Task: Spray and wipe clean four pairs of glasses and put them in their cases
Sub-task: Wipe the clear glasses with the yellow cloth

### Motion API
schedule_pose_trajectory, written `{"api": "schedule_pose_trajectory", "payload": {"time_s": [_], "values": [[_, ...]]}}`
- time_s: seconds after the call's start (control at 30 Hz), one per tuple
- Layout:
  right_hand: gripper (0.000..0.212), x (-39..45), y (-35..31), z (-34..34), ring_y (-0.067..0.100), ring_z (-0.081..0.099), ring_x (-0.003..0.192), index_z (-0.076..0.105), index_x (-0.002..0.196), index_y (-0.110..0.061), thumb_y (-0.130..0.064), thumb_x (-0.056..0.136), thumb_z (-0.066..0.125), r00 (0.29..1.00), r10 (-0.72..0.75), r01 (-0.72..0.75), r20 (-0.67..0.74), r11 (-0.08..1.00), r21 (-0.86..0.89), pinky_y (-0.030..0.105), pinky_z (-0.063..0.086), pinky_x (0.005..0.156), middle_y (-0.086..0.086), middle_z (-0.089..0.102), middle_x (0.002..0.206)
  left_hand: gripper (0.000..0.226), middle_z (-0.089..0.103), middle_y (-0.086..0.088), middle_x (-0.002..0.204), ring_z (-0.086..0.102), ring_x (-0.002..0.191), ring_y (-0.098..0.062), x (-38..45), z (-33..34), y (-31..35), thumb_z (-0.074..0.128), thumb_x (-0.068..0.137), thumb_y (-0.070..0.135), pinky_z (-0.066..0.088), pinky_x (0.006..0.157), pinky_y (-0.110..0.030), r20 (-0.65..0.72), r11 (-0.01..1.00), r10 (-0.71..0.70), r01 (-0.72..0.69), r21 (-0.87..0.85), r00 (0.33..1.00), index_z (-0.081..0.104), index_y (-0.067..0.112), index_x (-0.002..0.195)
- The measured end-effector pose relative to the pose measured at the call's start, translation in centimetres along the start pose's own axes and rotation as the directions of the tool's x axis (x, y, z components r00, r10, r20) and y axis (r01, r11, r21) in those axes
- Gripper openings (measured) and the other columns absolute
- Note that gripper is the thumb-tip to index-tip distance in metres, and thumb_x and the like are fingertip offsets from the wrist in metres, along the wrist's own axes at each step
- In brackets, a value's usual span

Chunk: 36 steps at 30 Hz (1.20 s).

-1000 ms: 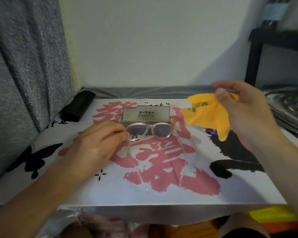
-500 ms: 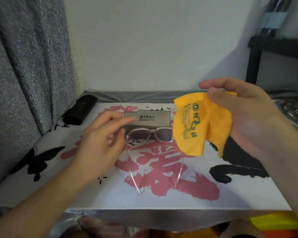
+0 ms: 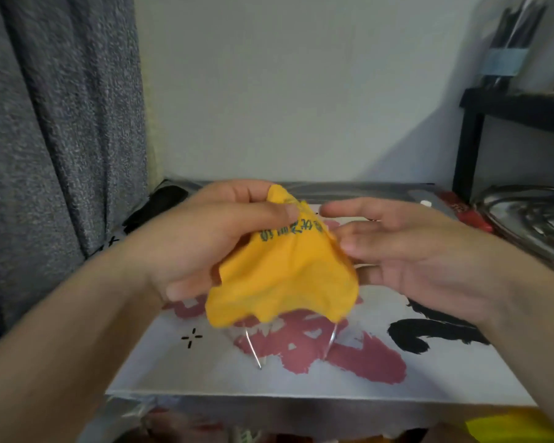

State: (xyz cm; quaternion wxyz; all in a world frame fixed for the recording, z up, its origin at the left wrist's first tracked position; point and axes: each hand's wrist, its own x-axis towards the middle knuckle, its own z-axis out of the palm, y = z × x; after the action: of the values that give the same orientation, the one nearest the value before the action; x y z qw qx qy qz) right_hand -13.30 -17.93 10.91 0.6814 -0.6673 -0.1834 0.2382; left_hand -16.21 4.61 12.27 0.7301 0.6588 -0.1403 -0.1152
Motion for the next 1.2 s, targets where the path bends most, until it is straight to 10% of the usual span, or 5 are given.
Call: {"api": "schedule_pose_trajectory", "payload": {"time_s": [0.13, 0.43, 0.8, 0.93, 1.2], "values": [[0.082, 0.5, 1.0, 1.3, 0.04, 0.063, 0.119, 0.036, 0.151, -0.026, -0.008, 0.081, 0.073, 0.984, 0.064, -0.049, 0.164, 0.994, -0.094, 0.047, 0.052, 0.099, 0.019, 0.065, 0.13, 0.018, 0.069, -0.018, 0.09, 0.068, 0.073, -0.021, 1.3, -0.5, 1.3, 0.062, 0.086, 0.013, 0.062, 0.065, -0.031, 0.043, 0.985, -0.125, 0.119, 0.123, 0.991, 0.064, 0.002, 0.1], [0.048, 0.4, 0.9, 0.5, 0.035, 0.073, 0.092, 0.058, 0.133, -0.022, 0.001, 0.092, 0.062, 0.913, -0.181, 0.193, -0.365, 0.981, -0.006, 0.049, 0.061, 0.08, 0.02, 0.072, 0.104, 0.04, 0.073, -0.014, 0.113, 0.07, 0.094, -0.023, 1.5, -2.3, -0.5, 0.076, 0.081, 0.007, 0.064, 0.074, -0.036, -0.036, 0.965, -0.26, 0.259, -0.029, 0.965, 0.063, 0.007, 0.119], [0.043, 0.9, 1.1, -0.6, -0.016, 0.06, 0.086, 0.061, 0.125, -0.035, -0.01, 0.091, 0.071, 0.692, -0.472, 0.163, -0.546, 0.84, -0.518, 0.007, 0.049, 0.065, -0.016, 0.063, 0.114, 0.042, 0.073, -0.012, 0.103, 0.073, 0.075, -0.02, 1.1, -1.3, -3.3, 0.068, 0.089, 0.005, 0.063, 0.066, -0.039, -0.448, 0.979, -0.156, 0.077, -0.188, 0.88, 0.058, 0.013, 0.129], [0.025, 0.8, 0.8, -1.2, 0.007, 0.069, 0.093, 0.073, 0.104, -0.029, -0.008, 0.09, 0.072, 0.748, -0.448, 0.226, -0.49, 0.866, -0.446, 0.032, 0.056, 0.079, -0.007, 0.075, 0.095, 0.059, 0.07, -0.014, 0.12, 0.074, 0.098, -0.025, 0.8, -1.6, -2.9, 0.069, 0.082, -0.004, 0.063, 0.077, -0.038, -0.448, 0.97, -0.092, -0.021, -0.243, 0.889, 0.053, 0.016, 0.136], [0.037, 0.6, -0.3, -1.7, 0.003, 0.072, 0.085, 0.072, 0.11, -0.025, 0.002, 0.085, 0.074, 0.818, -0.437, 0.162, -0.376, 0.8, -0.578, 0.01, 0.052, 0.065, -0.009, 0.077, 0.09, 0.048, 0.076, 0.005, 0.102, 0.073, 0.086, -0.01, 0.2, -1.2, -2.2, 0.077, 0.082, -0.001, 0.058, 0.078, -0.021, -0.465, 0.892, 0.341, -0.125, 0.434, 0.817, 0.07, 0.027, 0.12]]}}
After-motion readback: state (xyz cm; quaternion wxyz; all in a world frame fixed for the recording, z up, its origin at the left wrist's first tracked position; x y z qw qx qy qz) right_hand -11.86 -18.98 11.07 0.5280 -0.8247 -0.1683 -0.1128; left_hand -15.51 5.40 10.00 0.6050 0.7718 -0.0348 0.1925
